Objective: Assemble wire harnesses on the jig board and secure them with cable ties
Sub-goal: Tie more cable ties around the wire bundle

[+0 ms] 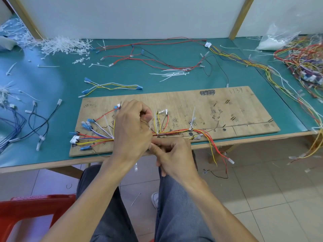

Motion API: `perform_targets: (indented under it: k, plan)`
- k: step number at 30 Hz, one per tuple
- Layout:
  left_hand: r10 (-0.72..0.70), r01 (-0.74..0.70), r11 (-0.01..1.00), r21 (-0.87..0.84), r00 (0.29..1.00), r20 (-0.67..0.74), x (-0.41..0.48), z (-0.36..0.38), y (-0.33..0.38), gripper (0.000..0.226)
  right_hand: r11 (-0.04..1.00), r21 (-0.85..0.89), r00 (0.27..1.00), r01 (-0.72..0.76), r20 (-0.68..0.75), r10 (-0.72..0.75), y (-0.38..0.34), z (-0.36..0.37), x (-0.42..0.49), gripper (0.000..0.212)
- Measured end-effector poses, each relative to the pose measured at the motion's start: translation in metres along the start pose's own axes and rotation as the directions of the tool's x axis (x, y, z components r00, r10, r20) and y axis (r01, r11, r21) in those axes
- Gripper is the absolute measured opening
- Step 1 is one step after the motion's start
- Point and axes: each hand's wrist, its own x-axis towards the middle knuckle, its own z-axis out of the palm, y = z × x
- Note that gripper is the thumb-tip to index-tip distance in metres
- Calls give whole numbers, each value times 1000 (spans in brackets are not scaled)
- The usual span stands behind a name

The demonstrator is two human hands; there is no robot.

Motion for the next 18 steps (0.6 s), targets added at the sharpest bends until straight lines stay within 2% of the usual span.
perform_targets:
  k: [7, 9, 11, 14, 16, 18]
  plan:
    - [-11, 10, 1000, -28, 1000, -21, -3, -9, -5, 27, 995, -45, 992, 90, -83, -94, 6, 7, -6, 7]
    - [-9, 9, 999, -31, 1000, -5, -5, -17, -9, 23, 998, 27, 990, 57, -131, -53, 9, 11, -7, 13]
    - [-32, 32, 999, -31, 999, 3, -8, -25, -12, 18, 992, 127, 989, -1, -149, 20, 11, 13, -7, 9]
    - [-26, 27, 998, -62, 999, 25, -14, -34, -18, 9, 990, 133, 992, -57, -104, 71, 11, 10, -5, 5]
    - [16, -15, 999, -36, 999, 34, -21, -39, -22, 14, 991, 109, 994, -82, -62, 89, 8, 6, -5, 5]
    - [51, -51, 999, 4, 998, -24, -29, -45, -30, 20, 990, 115, 996, -81, -32, 85, 4, 0, -7, 9]
